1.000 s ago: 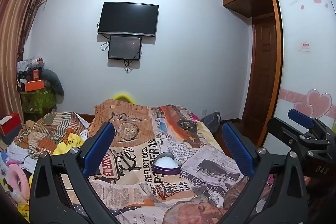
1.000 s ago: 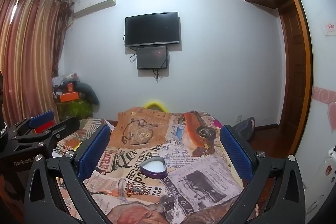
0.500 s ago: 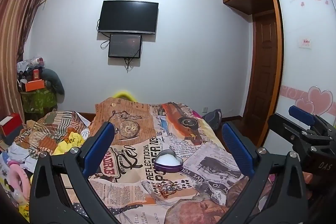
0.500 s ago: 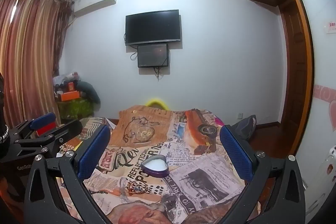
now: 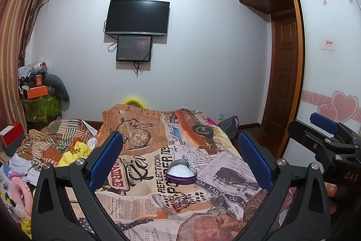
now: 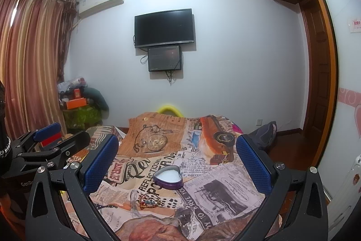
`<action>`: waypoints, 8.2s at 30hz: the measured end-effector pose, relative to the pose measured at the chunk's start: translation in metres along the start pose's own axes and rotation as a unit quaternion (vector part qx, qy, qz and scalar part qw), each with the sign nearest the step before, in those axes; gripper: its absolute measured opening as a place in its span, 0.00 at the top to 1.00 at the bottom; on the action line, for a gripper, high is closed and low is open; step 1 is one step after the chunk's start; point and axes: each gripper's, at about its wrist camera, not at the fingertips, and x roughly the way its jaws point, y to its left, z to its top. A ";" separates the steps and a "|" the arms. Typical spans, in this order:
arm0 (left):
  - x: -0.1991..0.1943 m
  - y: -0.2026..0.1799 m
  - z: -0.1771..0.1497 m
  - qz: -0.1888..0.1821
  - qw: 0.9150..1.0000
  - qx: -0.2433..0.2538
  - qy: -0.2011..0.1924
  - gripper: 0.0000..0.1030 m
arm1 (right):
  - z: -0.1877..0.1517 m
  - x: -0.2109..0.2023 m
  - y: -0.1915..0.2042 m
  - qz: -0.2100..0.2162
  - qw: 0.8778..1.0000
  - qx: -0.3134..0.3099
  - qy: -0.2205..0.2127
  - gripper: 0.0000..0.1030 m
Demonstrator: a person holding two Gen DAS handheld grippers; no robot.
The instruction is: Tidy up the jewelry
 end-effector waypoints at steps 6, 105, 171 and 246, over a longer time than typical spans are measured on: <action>0.000 -0.001 0.001 0.001 1.000 -0.001 0.000 0.00 | 0.000 -0.001 0.000 0.001 1.000 0.001 0.001 0.00; 0.213 0.031 -0.149 -0.020 0.932 -0.017 0.360 0.47 | -0.138 0.174 -0.059 0.040 0.944 0.018 0.326 0.23; 0.199 0.032 -0.054 -0.045 0.977 0.004 0.208 0.98 | -0.075 0.190 -0.025 0.075 0.967 -0.004 0.245 0.88; 0.262 0.047 -0.077 -0.057 0.949 0.021 0.310 0.75 | -0.089 0.238 -0.013 0.104 0.936 -0.047 0.333 0.80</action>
